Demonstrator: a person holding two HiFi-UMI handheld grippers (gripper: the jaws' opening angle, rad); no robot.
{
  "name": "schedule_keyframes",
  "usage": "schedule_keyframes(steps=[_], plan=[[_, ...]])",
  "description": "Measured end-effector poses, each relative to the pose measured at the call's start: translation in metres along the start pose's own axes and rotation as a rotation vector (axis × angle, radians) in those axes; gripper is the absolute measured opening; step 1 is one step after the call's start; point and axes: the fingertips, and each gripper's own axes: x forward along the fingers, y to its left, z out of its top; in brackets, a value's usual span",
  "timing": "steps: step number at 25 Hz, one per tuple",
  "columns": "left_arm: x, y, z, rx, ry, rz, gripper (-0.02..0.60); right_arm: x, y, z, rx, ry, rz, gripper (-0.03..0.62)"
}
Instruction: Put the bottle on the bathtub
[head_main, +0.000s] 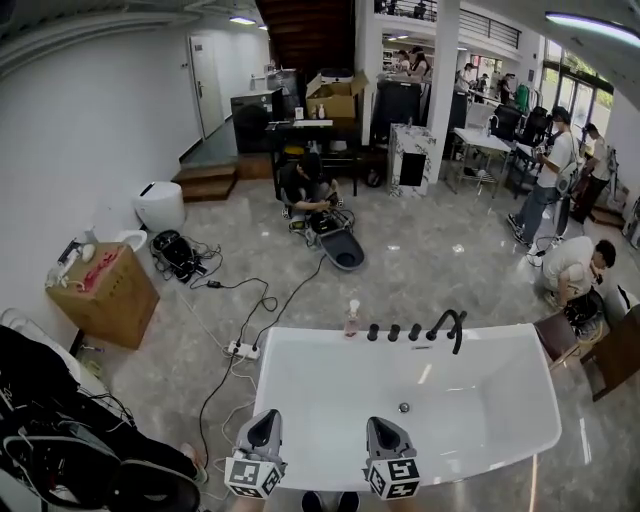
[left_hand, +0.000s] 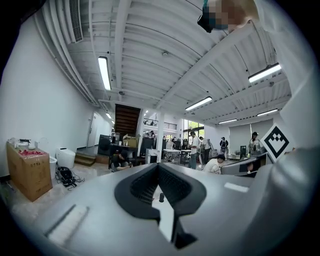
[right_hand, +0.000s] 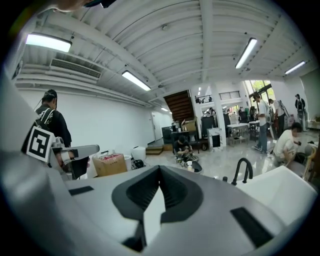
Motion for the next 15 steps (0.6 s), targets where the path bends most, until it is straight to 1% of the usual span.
schedule_keyframes(steps=[2,7,15], plan=[[-0.010,-0.009,0.012,0.001,-0.007,0.000,0.009,-0.018,-0.002,0.008,-0.008,-0.011,-0.003,0.008],[-0.027,-0.027,0.038,0.016,-0.029,-0.028,0.008,-0.046,-0.004,0.029,0.018,-0.047,-0.030,0.008],[-0.026,-0.044,0.044,0.022,-0.048,-0.041,0.008,-0.054,-0.007,0.038,0.022,-0.076,-0.024,0.008]])
